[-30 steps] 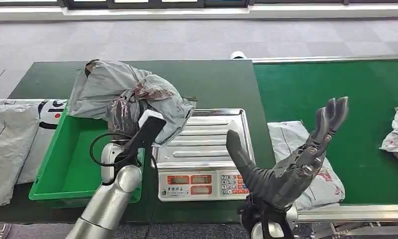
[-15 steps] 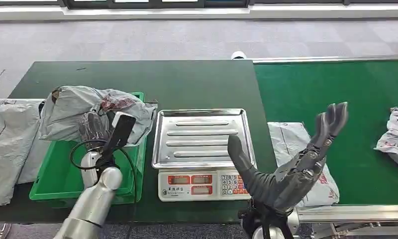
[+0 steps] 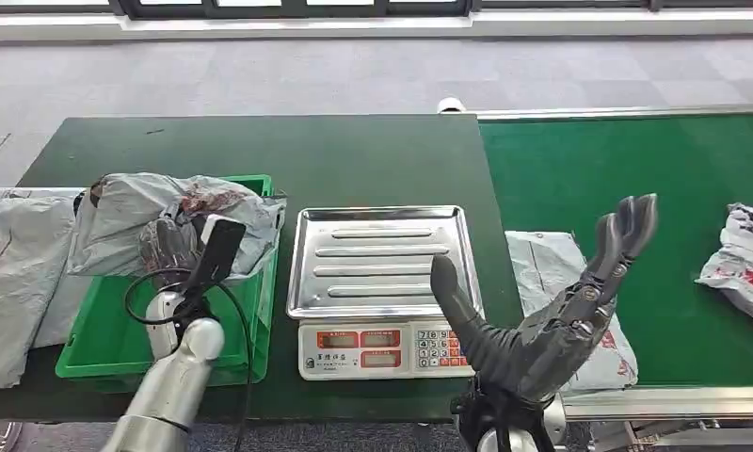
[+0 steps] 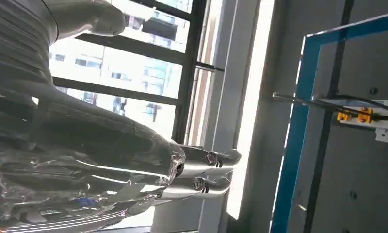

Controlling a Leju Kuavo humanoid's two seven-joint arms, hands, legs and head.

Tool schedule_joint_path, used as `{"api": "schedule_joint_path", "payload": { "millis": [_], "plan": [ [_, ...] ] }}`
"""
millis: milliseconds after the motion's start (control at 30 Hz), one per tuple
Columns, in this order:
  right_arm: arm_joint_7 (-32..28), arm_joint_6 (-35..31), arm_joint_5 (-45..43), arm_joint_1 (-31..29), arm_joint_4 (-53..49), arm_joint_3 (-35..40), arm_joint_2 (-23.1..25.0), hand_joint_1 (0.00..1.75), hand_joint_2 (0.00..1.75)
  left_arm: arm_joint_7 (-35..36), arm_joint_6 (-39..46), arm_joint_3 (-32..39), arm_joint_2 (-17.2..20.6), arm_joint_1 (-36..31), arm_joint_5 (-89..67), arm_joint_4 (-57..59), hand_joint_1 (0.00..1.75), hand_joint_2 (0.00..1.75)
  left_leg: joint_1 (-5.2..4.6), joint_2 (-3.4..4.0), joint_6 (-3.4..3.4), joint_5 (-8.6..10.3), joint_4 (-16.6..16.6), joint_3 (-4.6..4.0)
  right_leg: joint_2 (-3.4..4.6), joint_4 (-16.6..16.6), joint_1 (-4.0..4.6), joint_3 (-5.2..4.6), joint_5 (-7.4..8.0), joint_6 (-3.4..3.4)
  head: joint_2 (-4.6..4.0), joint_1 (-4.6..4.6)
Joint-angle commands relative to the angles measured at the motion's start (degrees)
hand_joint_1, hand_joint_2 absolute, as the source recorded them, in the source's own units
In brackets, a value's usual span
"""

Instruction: Moved the parcel from conveyor to table for the left to box.

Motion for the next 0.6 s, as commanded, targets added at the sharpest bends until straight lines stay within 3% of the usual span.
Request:
{"api": "schedule_joint_path", "payload": {
  "millis": [33,400,600],
  "plan": [
    [0.0,0.0,0.4,-0.9,2.0,-1.8,-0.8,0.00,1.75,-0.1,0.3,4.9,-0.6,2.7,-1.7,0.5,0.00,1.75,0.03,0.23,-0.03,0.06,-0.3,0.24,0.06,-0.3,0.05,0.20,0.11,0.00,0.00,0.00],
    [0.0,0.0,0.1,-1.8,2.8,-3.3,-0.2,0.00,1.75,-0.9,0.3,6.2,-1.2,3.6,-1.6,-1.4,0.00,1.75,0.01,0.17,-0.04,0.06,-0.2,0.22,0.03,-0.2,0.02,0.21,0.10,-0.02,-0.02,0.00],
    [0.0,0.0,1.5,-2.0,3.3,-4.4,0.5,0.00,1.75,-8.5,0.3,14.6,-5.6,4.7,-2.7,-7.0,0.00,1.75,0.01,0.16,-0.03,0.01,-0.1,0.22,0.06,-0.1,0.02,0.22,0.05,0.00,0.00,0.00]
  ]
}}
